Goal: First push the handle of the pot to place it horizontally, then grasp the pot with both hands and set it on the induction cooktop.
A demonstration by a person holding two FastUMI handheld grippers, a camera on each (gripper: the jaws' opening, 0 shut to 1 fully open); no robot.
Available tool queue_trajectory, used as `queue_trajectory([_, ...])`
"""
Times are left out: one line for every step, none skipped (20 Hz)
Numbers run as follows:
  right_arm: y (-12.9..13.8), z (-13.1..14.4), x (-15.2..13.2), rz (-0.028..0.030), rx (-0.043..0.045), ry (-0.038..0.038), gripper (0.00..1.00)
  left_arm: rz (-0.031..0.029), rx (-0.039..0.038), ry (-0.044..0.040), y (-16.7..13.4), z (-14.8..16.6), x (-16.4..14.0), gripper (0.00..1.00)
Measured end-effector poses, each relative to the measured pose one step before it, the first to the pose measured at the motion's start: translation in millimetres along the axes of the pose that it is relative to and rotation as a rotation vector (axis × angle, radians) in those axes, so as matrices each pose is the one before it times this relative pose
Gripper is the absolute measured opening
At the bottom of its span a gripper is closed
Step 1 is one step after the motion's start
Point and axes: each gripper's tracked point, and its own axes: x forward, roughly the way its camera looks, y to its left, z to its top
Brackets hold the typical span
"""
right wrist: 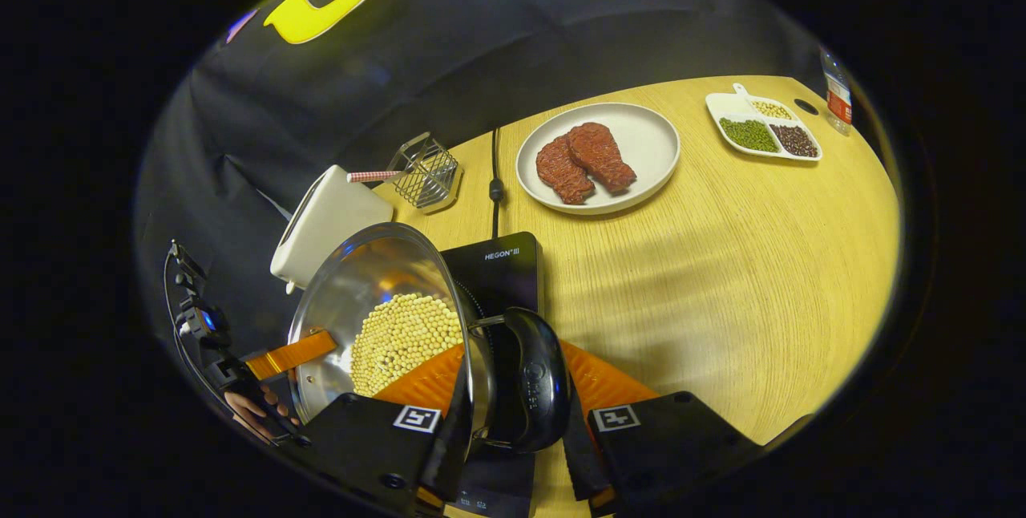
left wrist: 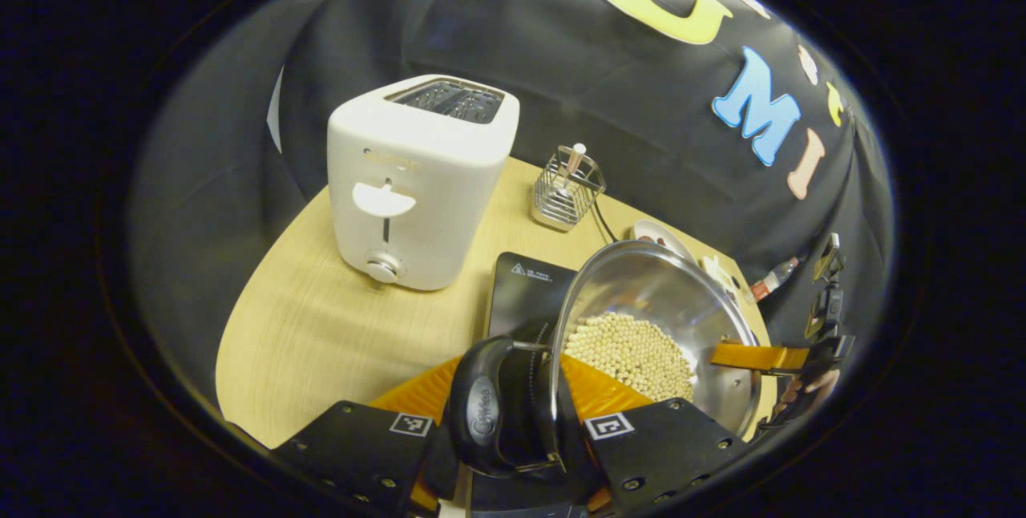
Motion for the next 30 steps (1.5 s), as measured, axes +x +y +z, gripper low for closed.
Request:
queue_trajectory([0.81,-0.78,-2.43,0.00538,-0.00130,0.00468,0.53,0.01000,0.00035,0.00246,0.85,-0.86,-0.26,0.54])
queue_trajectory([1.71,1.13,-1.56,0.00404,-0.00188,-0.00542,0.53,0.01214,0.00366,0.00350,0.75,-0.90,1.20,0.55])
queue_trajectory([-1.33,2.20,-1.12,-0.00161,-0.00460,-0.00414,0.51,0.02182,0.01302,0.00271,2.22,-0.29,-3.31,0.57])
queue_trajectory([-0.61,3.64,-7.12,-0.00158,-0.00445,-0.01176,0.59,0.04635,0.02185,-0.00440,7.28,0.66,-1.18,0.59])
queue_trajectory([-1.78,3.79,-5.81,-0.00476,-0.00690,-0.01467,0.65,0.03175,0.01580,-0.00785,4.10,1.15,-2.86,0.58])
queue_trajectory([-1.67,6.16,-5.43,-0.00328,-0.00735,-0.01381,0.84,0.00800,0.00446,-0.01451,0.18,2.85,-2.03,0.78])
queue_trajectory([-1.19,3.19,-6.20,-0.00019,-0.00945,-0.01253,0.84,0.00632,-0.00016,-0.01059,-2.48,1.40,-10.90,0.89])
queue_trajectory([-2.99,4.60,-8.94,-0.00985,-0.01482,-0.01680,0.98,0.02028,0.00817,-0.00951,2.27,3.43,-8.13,0.89])
queue_trajectory([-4.68,3.82,-9.10,-0.01371,-0.01861,-0.01817,0.98,0.02262,0.02231,-0.00985,1.88,1.78,-8.65,0.89])
queue_trajectory([-4.87,3.18,-10.35,-0.01307,-0.01752,-0.01776,0.98,0.02762,0.02178,-0.03470,1.44,7.97,-10.66,0.89])
queue_trajectory([-4.45,2.52,-11.79,-0.00848,-0.01375,-0.01755,0.98,0.02203,0.01844,-0.04281,-0.98,11.98,-12.83,0.89])
queue_trajectory([-4.21,3.44,-12.16,-0.00910,-0.00981,-0.02042,0.98,0.00837,0.02183,-0.04438,-3.88,12.78,-12.95,0.89])
queue_trajectory([-5.41,4.89,-12.60,-0.00866,-0.01120,-0.02511,0.98,0.01253,0.02487,-0.04375,-3.44,10.89,-15.21,0.88])
queue_trajectory([-6.42,4.72,-11.95,-0.01130,-0.01472,-0.02407,0.98,0.01323,0.02102,-0.03881,-2.72,11.02,-11.36,0.88])
queue_trajectory([-6.96,4.29,-12.54,-0.01075,-0.01671,-0.02050,0.98,0.00927,0.01127,-0.03749,-4.85,10.32,-11.89,0.88])
queue_trajectory([-7.14,6.18,-11.74,-0.01106,-0.02299,-0.02279,0.98,0.00328,0.00329,-0.03131,-7.27,11.29,-10.22,0.89])
queue_trajectory([-8.33,6.66,-11.27,-0.01168,-0.02166,-0.02578,0.98,0.00390,0.00277,-0.02595,-8.62,8.58,-10.86,0.89])
queue_trajectory([-7.29,9.36,-9.69,-0.01033,-0.01842,-0.02328,0.98,0.01886,0.00759,-0.03067,-5.03,9.34,-9.24,0.89])
queue_trajectory([-9.45,8.80,-9.43,-0.01289,-0.01522,-0.02356,0.98,0.02111,0.00804,-0.02738,-2.60,7.67,-7.09,0.88])
queue_trajectory([-10.35,9.50,-9.97,-0.01448,-0.01271,-0.02228,0.98,0.01315,0.00120,-0.02834,-8.16,10.62,-8.30,0.88])
queue_trajectory([-10.22,9.89,-8.97,-0.01072,-0.00960,-0.02442,0.98,-0.00026,-0.00393,-0.01879,-10.42,7.77,-8.80,0.88])
queue_trajectory([-9.29,8.86,-8.13,-0.00866,-0.00815,-0.02578,0.98,-0.00882,-0.00359,-0.01870,-12.00,9.07,-8.49,0.88])
queue_trajectory([-10.34,10.01,-7.02,-0.01098,-0.00971,-0.02888,0.98,-0.00661,-0.00567,-0.01539,-11.80,8.18,-8.46,0.88])
queue_trajectory([-11.39,9.00,-7.65,-0.01188,-0.01080,-0.02965,0.98,-0.01120,-0.00908,-0.01336,-14.32,8.52,-8.33,0.88])
queue_trajectory([-10.75,8.92,-7.81,-0.01235,-0.01270,-0.03356,0.98,-0.00967,-0.01082,-0.01545,-13.15,6.68,-8.86,0.88])
queue_trajectory([-9.83,6.81,-7.90,-0.01322,-0.01029,-0.01993,0.98,-0.00577,-0.00680,-0.01892,-14.09,8.44,-7.71,0.88])
queue_trajectory([-9.69,6.33,-9.00,-0.01255,-0.00591,-0.01780,0.98,0.00026,-0.00150,-0.01691,-11.60,6.33,-7.50,0.88])
queue_trajectory([-8.16,8.46,-9.06,-0.00571,0.00178,-0.01910,0.98,0.00475,0.00260,-0.00964,-12.01,5.55,-7.80,0.85])
queue_trajectory([-5.27,9.67,-8.74,0.00193,0.00923,-0.02566,0.98,0.00746,0.00344,-0.01283,-12.71,5.82,-7.39,0.82])
queue_trajectory([-5.69,9.09,-9.10,0.00807,0.00236,-0.03088,0.98,0.00343,0.00464,-0.01886,-13.13,7.30,-7.85,0.82])
